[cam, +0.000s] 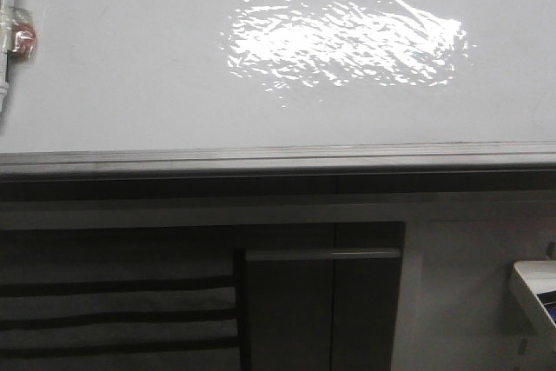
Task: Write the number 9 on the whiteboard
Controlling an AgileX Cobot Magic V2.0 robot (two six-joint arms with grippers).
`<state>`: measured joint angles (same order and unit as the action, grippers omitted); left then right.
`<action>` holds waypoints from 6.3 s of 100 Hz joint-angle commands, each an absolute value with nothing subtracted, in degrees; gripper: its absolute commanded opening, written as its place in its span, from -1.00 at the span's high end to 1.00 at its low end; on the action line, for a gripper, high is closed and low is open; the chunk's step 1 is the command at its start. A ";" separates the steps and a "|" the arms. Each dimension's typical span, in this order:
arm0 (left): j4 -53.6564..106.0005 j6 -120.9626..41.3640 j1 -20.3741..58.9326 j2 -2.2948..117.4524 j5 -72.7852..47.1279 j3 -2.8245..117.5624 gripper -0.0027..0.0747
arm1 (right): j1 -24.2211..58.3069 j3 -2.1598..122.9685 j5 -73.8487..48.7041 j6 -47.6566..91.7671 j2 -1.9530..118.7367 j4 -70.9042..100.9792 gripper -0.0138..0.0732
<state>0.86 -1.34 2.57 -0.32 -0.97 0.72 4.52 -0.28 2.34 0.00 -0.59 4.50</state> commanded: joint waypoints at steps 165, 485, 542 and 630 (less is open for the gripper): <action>0.59 -1.03 2.49 18.21 -17.98 31.83 -0.29 | 4.22 31.13 -13.91 0.00 27.94 -1.38 -0.78; -1.55 -1.23 17.56 63.87 -5.07 39.42 0.98 | -1.26 41.82 -33.69 -2.95 38.11 0.00 -0.81; 32.58 -55.48 18.74 62.93 -61.34 59.89 0.98 | 12.97 59.32 -58.59 44.83 58.34 32.61 -0.81; 30.44 -57.98 38.71 69.71 -58.93 65.64 0.98 | 37.63 68.49 -48.85 56.03 70.34 34.36 -0.17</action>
<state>28.60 -57.84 38.18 70.75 -60.58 63.62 37.66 66.41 -51.08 55.41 71.46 31.99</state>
